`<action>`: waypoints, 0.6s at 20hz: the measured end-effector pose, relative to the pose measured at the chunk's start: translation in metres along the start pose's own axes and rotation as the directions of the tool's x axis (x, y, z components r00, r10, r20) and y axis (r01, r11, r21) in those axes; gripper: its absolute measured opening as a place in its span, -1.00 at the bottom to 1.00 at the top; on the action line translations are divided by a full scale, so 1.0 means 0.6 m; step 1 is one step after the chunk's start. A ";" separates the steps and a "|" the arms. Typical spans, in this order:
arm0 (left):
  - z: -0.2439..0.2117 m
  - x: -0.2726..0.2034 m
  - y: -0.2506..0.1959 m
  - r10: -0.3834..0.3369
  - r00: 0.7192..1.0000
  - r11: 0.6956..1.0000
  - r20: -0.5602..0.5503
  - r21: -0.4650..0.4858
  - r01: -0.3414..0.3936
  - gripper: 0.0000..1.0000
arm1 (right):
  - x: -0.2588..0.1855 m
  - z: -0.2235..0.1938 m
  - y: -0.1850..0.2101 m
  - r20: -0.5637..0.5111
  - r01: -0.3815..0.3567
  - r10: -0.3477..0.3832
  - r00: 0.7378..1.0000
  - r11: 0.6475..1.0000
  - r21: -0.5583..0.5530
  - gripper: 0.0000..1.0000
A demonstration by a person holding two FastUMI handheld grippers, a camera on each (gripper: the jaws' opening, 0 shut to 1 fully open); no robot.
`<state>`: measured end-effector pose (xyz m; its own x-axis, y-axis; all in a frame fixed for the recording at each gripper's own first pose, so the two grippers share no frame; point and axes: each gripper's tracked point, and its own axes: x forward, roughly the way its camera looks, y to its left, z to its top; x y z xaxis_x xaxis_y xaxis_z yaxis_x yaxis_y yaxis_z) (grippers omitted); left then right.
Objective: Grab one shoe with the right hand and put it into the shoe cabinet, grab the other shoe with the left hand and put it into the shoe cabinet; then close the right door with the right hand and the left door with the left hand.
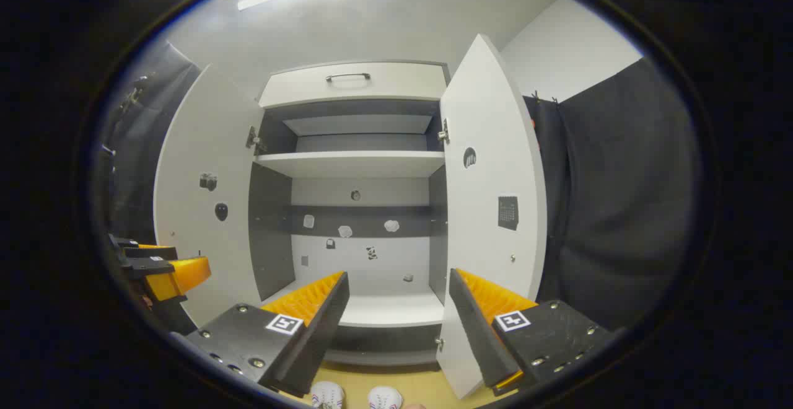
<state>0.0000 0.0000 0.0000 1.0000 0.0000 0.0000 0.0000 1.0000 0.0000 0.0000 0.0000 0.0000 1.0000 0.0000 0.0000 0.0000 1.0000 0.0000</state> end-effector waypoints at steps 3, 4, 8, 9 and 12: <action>0.005 -0.002 0.005 0.008 1.000 1.000 0.007 0.003 -0.008 0.93 | 0.003 0.001 0.000 0.003 -0.001 0.000 1.000 1.000 0.001 0.94; 0.006 -0.002 0.006 0.009 1.000 1.000 0.011 0.004 -0.009 0.94 | 0.004 0.001 0.001 0.002 -0.002 0.002 1.000 1.000 0.004 0.94; 0.008 -0.002 0.001 0.001 1.000 1.000 0.016 0.007 -0.001 0.93 | 0.007 -0.005 0.003 -0.011 -0.007 0.007 1.000 1.000 0.010 0.94; 0.009 -0.002 0.000 0.001 1.000 1.000 0.018 0.009 -0.001 0.93 | 0.008 -0.006 0.003 -0.013 -0.007 0.007 1.000 1.000 0.012 0.94; 0.011 0.000 -0.001 0.000 1.000 1.000 0.019 0.014 0.000 0.93 | 0.010 -0.004 0.005 -0.009 -0.008 0.008 1.000 1.000 0.010 0.93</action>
<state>-0.0003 -0.0005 0.0064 0.9998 -0.0004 0.0192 0.0002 0.9999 0.0137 0.0060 0.0030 -0.0024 0.9999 0.0078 -0.0091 -0.0077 0.9999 0.0103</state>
